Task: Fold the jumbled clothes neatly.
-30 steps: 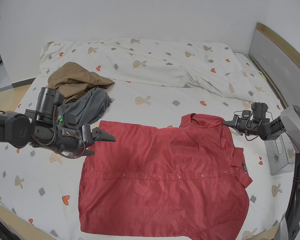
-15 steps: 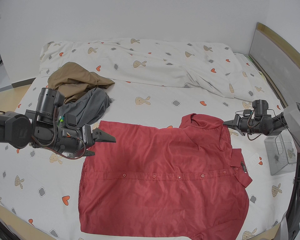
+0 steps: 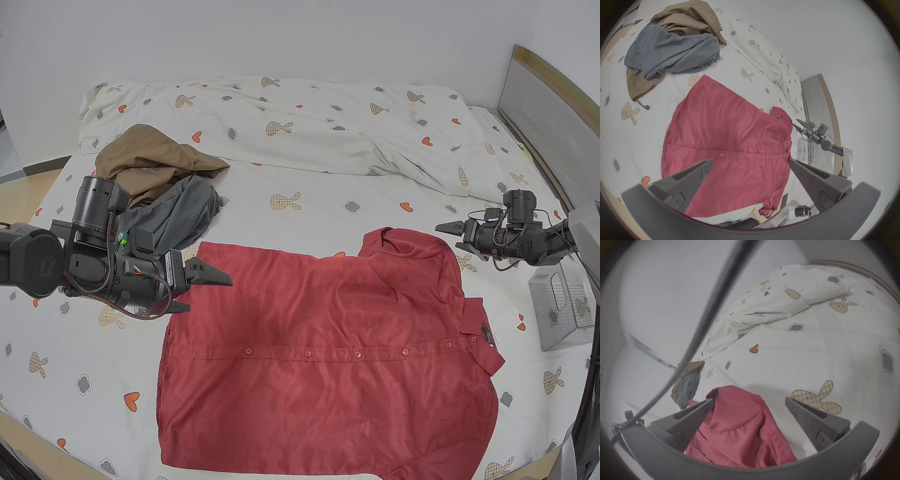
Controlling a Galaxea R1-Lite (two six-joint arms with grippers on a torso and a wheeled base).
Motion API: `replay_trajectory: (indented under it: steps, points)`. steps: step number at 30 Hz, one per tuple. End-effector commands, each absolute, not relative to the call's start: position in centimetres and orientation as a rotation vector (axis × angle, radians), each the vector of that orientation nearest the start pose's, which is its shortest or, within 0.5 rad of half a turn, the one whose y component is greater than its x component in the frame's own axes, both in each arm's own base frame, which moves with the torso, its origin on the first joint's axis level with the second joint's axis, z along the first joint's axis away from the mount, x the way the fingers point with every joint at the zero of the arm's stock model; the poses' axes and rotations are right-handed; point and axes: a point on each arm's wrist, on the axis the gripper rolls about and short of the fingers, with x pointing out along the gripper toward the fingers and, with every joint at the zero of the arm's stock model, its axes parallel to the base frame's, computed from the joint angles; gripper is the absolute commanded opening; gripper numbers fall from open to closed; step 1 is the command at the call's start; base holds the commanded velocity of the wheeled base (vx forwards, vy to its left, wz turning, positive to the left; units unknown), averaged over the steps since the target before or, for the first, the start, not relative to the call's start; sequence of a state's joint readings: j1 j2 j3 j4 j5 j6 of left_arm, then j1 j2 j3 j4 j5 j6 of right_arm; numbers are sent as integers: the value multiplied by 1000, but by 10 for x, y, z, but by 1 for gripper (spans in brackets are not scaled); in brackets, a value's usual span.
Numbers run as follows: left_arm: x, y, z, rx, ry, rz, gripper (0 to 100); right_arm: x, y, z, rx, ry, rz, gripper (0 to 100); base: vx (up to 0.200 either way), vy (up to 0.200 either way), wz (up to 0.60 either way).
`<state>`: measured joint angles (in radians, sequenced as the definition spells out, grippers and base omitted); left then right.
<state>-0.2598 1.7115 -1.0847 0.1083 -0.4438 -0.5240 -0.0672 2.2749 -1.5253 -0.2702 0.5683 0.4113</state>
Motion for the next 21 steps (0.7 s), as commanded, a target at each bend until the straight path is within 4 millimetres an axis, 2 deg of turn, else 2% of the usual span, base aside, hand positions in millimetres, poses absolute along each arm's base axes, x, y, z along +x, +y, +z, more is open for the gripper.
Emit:
replay_trajectory:
  steps: [1,3,7,15,21]
  points:
    - [289,-89,187,-546,914,-465,100,466,-1,125,513,520,404,100,0,0,0]
    - [288,-90,187,-543,911,-473,100,478,9,112,501,526,375,100,0,0,0]
    - [288,-91,182,-541,896,-480,100,489,13,98,496,533,366,100,0,0,0]
    - [288,-93,180,-538,888,-489,100,491,16,95,479,535,375,100,0,0,0]
    - [288,-95,179,-536,893,-492,100,491,30,86,424,563,410,100,0,0,0]
